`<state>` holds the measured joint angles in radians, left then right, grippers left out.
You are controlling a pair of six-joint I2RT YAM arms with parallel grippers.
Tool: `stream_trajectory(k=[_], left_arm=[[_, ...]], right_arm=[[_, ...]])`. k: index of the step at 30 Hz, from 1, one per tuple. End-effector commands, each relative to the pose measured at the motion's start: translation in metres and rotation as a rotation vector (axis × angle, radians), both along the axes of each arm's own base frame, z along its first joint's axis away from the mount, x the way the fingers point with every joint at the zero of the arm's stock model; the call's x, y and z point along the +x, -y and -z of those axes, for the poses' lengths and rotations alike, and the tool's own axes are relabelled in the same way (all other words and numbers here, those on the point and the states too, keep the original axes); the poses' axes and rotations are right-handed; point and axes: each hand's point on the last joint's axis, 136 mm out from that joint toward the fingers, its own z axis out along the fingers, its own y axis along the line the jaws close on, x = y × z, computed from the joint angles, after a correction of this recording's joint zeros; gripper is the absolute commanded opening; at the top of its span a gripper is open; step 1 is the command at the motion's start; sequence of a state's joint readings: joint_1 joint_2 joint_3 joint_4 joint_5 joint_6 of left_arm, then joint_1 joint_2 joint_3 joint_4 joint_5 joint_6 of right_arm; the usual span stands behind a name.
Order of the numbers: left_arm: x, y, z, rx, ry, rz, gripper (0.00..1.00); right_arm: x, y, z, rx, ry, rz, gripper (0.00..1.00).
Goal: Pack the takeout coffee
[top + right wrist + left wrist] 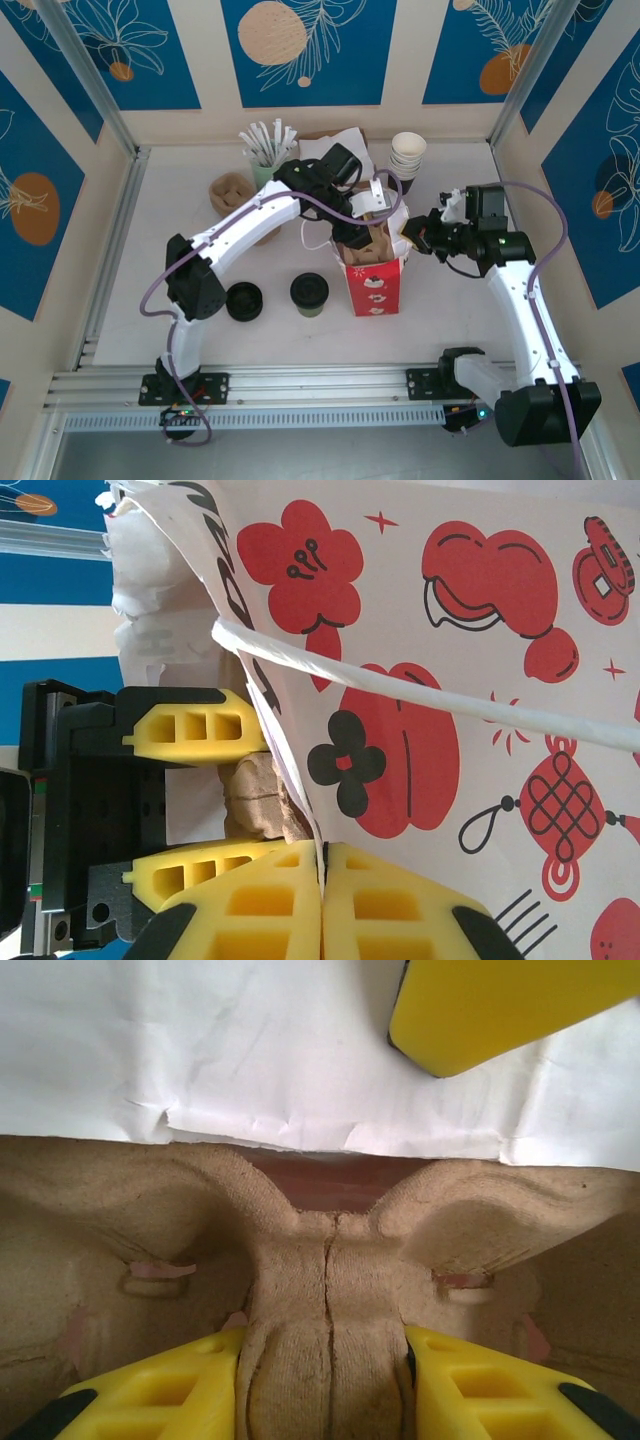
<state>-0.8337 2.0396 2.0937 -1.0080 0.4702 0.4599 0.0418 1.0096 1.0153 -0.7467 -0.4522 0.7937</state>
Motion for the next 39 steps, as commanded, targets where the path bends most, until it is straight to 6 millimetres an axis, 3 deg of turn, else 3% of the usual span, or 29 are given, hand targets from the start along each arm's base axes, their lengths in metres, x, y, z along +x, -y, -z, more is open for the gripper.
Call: stream_trajectory(k=[1,20,39], left_arm=[[-0.013,0.014,-0.008,-0.039,0.016,0.063,0.39],[-0.029,0.049,0.036,0.013,-0.015,0.073,0.39],[-0.034,0.049,0.076,0.082,-0.057,0.061,0.40]], right_arm=[[-0.014,0.000,0.013,0.000,-0.049,-0.005,0.07],[-0.048,0.044,0.016,-0.332,-0.112,0.034,0.04],[-0.045,0.055,0.006,-0.402,-0.060,0.074,0.03]])
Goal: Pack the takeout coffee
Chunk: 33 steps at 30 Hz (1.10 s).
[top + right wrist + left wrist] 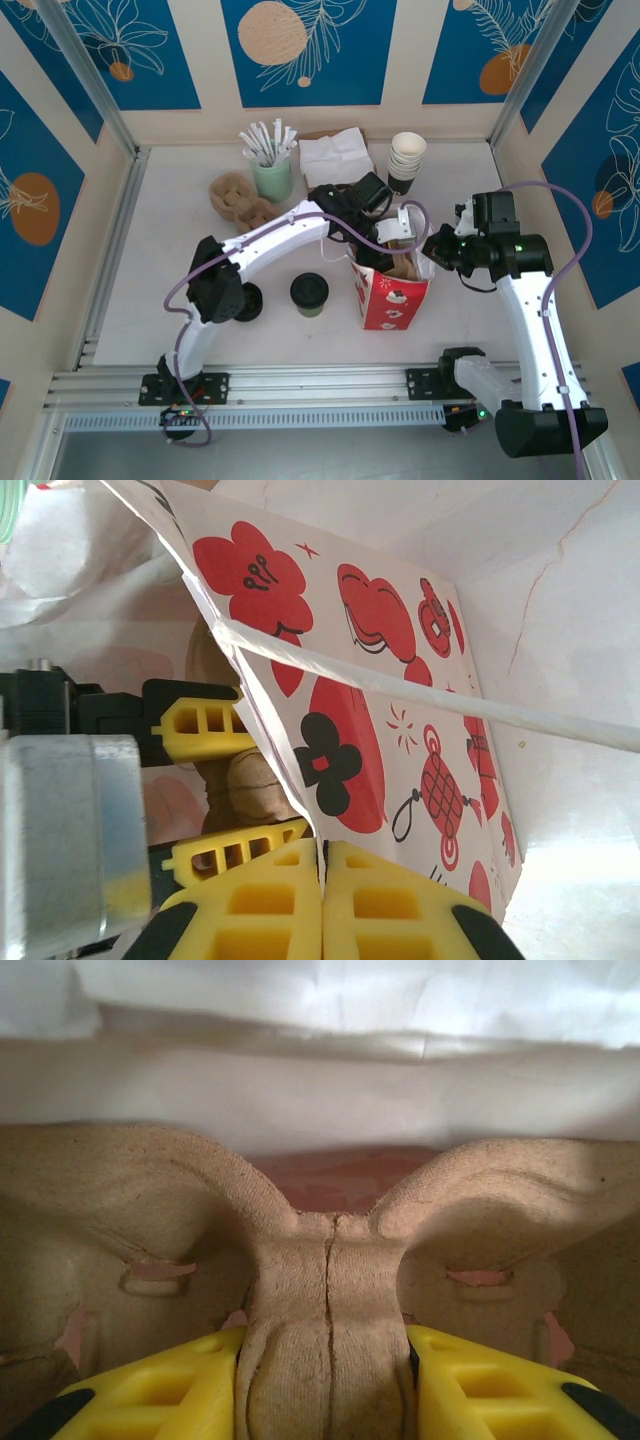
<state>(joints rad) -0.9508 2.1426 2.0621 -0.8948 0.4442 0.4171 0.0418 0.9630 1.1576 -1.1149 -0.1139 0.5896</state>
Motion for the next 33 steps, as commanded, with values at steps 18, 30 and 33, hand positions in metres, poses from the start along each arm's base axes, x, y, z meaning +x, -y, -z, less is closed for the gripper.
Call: stream_trajectory(k=[18,30,33], left_arm=[[-0.005,-0.006,0.063,0.142,-0.037,0.001,0.43],[-0.002,-0.003,0.049,0.109,-0.014,-0.007,0.55],[-0.001,0.001,0.035,0.070,-0.005,-0.014,0.64]], right_arm=[[-0.005,0.006,-0.002,-0.051,0.008,0.008,0.02],[-0.007,0.003,-0.003,-0.052,0.012,-0.003,0.02],[-0.007,0.002,-0.003,-0.051,0.012,-0.005,0.02]])
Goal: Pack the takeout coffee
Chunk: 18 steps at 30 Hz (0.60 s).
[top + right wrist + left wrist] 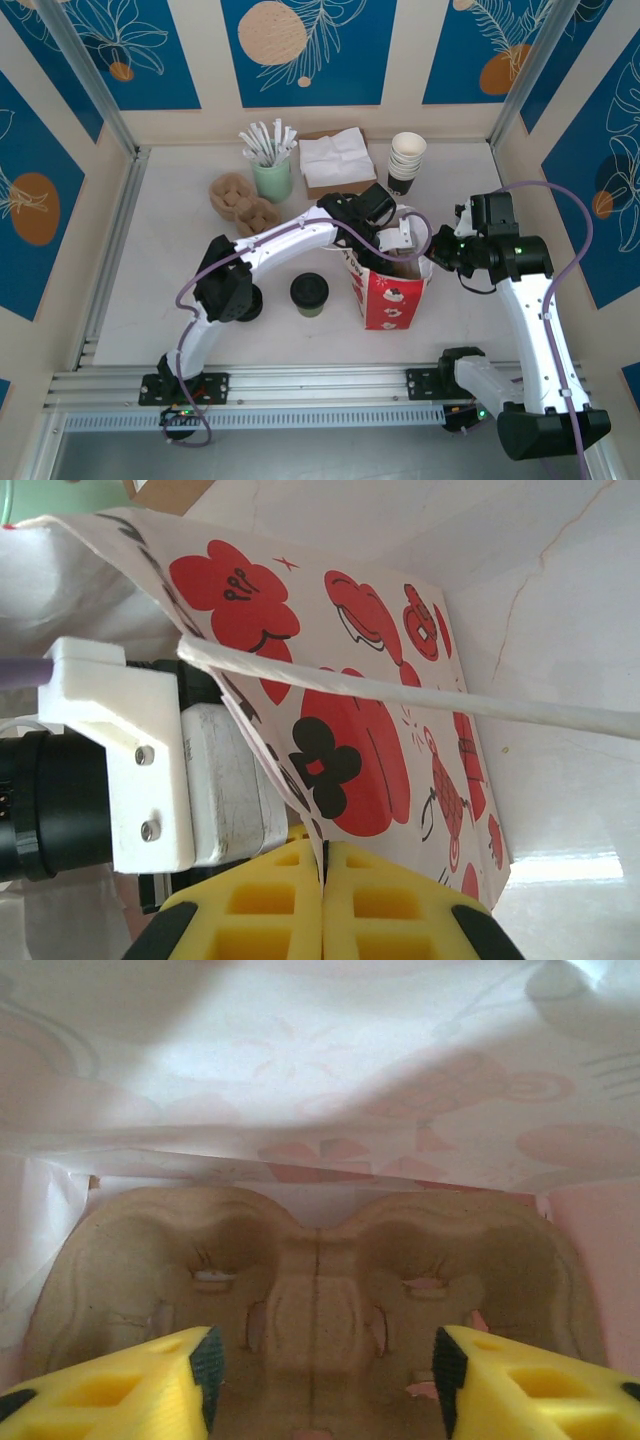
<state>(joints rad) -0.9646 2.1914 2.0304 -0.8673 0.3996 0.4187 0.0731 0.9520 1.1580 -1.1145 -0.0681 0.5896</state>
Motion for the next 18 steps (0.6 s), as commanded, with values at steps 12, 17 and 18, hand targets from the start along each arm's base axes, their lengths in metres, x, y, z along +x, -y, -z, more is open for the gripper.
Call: stream_trajectory(k=[12,17,18], left_arm=[[-0.009,0.004,-0.073,-0.139,0.012,-0.014,0.78],[-0.015,0.002,-0.102,-0.196,0.013,-0.016,0.80],[-0.015,0.002,-0.105,-0.203,0.011,-0.020,0.80]], right_arm=[[-0.007,0.001,-0.002,-0.030,-0.011,0.008,0.01],[-0.006,0.004,-0.007,-0.034,-0.005,0.028,0.00],[-0.005,0.004,-0.008,-0.035,-0.002,0.030,0.00]])
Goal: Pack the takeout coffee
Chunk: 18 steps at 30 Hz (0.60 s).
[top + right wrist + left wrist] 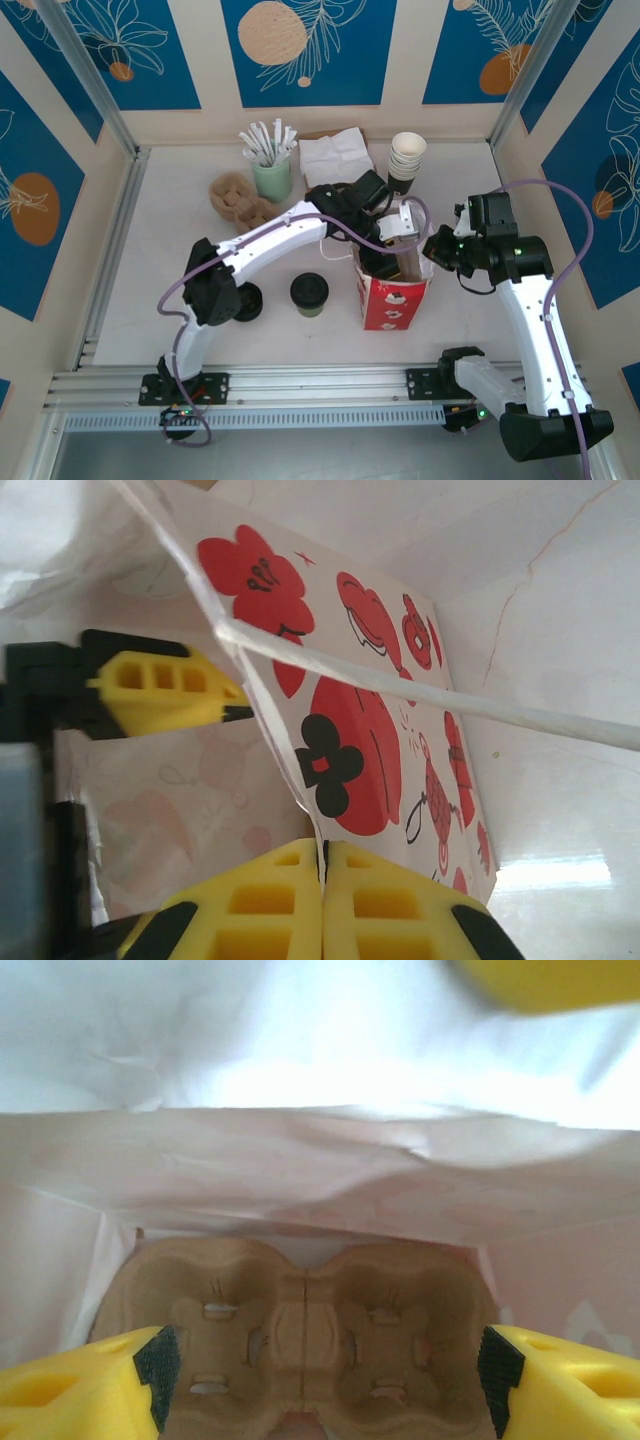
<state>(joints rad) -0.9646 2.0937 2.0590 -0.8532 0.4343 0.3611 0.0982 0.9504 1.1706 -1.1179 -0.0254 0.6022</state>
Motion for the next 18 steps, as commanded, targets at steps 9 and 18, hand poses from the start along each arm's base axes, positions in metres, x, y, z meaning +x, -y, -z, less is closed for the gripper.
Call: stream_trajectory(k=[9,18], left_arm=[[-0.004,0.000,-0.092,-0.179,-0.003,-0.092,0.80],[0.023,-0.005,-0.148,-0.280,0.074,-0.286,0.81]], right_arm=[[0.004,-0.002,-0.015,0.031,0.015,0.031,0.00],[0.028,-0.007,-0.021,0.098,0.058,0.054,0.00]])
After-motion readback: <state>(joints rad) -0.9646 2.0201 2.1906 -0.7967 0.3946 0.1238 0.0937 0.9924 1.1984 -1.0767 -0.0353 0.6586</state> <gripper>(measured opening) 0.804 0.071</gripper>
